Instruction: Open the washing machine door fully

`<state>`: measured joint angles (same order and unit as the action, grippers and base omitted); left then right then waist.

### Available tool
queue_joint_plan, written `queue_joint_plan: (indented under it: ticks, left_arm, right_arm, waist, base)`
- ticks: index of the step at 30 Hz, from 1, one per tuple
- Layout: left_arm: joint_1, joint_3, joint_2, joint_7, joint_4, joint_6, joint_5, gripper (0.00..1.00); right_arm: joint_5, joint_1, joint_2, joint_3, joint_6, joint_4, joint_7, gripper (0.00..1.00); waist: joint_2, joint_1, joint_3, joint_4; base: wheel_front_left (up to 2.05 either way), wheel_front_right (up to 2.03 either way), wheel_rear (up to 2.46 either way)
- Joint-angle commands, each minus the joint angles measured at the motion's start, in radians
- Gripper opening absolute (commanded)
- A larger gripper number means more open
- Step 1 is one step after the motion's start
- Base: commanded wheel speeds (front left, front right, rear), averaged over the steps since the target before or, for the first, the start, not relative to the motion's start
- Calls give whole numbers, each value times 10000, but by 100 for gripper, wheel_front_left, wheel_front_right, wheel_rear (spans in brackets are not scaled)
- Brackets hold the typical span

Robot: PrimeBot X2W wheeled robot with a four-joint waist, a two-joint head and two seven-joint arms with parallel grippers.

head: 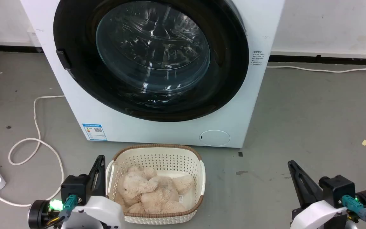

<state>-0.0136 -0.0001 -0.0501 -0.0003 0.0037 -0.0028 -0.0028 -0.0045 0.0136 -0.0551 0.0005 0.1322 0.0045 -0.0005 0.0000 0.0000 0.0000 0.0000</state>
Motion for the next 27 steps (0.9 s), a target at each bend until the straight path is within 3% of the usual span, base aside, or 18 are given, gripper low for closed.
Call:
queue_joint_plan:
  ticks: [1, 26, 27]
  left_arm:
    - [136, 1, -1, 3, -37, 28, 28, 0]
    - [136, 1, -1, 3, -37, 28, 28, 0]
    - [-2, -5, 0, -3, 3, -2, 0, 100]
  right_arm:
    - [45, -136, 49, -5, -15, -45, 5, 0]
    - [45, -136, 49, -5, -15, -45, 5, 0]
    - [3, 2, 0, -1, 0, 1, -3, 100]
  waist:
    - [0, 0, 0, 0]
    - [0, 0, 0, 0]
    - [0, 0, 0, 0]
  base:
    - [0, 0, 0]
    - [0, 0, 0]
    - [0, 0, 0]
